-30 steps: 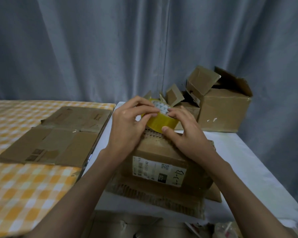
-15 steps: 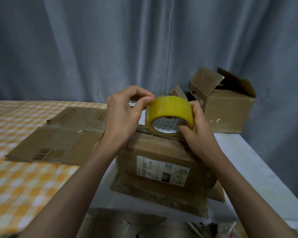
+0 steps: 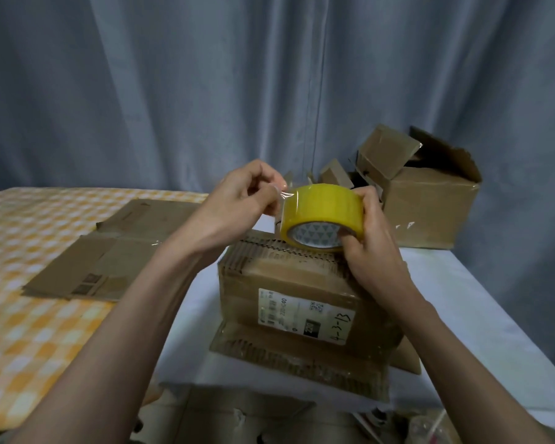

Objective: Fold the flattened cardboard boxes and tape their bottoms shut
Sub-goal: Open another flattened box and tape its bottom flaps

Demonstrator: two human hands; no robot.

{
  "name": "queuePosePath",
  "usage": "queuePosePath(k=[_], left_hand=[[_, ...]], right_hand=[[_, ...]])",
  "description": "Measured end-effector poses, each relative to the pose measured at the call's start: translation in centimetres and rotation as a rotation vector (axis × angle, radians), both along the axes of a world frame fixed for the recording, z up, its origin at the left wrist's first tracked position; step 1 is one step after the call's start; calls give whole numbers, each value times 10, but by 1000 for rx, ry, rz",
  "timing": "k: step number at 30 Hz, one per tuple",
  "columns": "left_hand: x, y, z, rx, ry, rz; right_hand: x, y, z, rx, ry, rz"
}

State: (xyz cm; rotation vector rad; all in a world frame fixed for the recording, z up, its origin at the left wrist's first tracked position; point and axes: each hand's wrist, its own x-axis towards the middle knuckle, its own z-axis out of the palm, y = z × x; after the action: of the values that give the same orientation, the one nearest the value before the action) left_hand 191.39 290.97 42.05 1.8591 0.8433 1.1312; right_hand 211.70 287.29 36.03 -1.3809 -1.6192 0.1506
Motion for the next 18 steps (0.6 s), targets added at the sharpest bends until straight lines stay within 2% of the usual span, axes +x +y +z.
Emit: queuePosePath(k=[4, 9, 13, 18], left_hand=[[-2, -3, 2, -58, -72, -76], [-14, 13, -11, -165, -194, 89], [-31, 26, -21, -263, -288, 181], [-37, 31, -31, -467, -398, 141]], right_hand=[[3, 2, 0, 8, 27, 12], [7, 4, -1, -88, 108, 56], [0, 3, 1, -159, 159, 184], [-2, 1, 4, -104, 244, 250]])
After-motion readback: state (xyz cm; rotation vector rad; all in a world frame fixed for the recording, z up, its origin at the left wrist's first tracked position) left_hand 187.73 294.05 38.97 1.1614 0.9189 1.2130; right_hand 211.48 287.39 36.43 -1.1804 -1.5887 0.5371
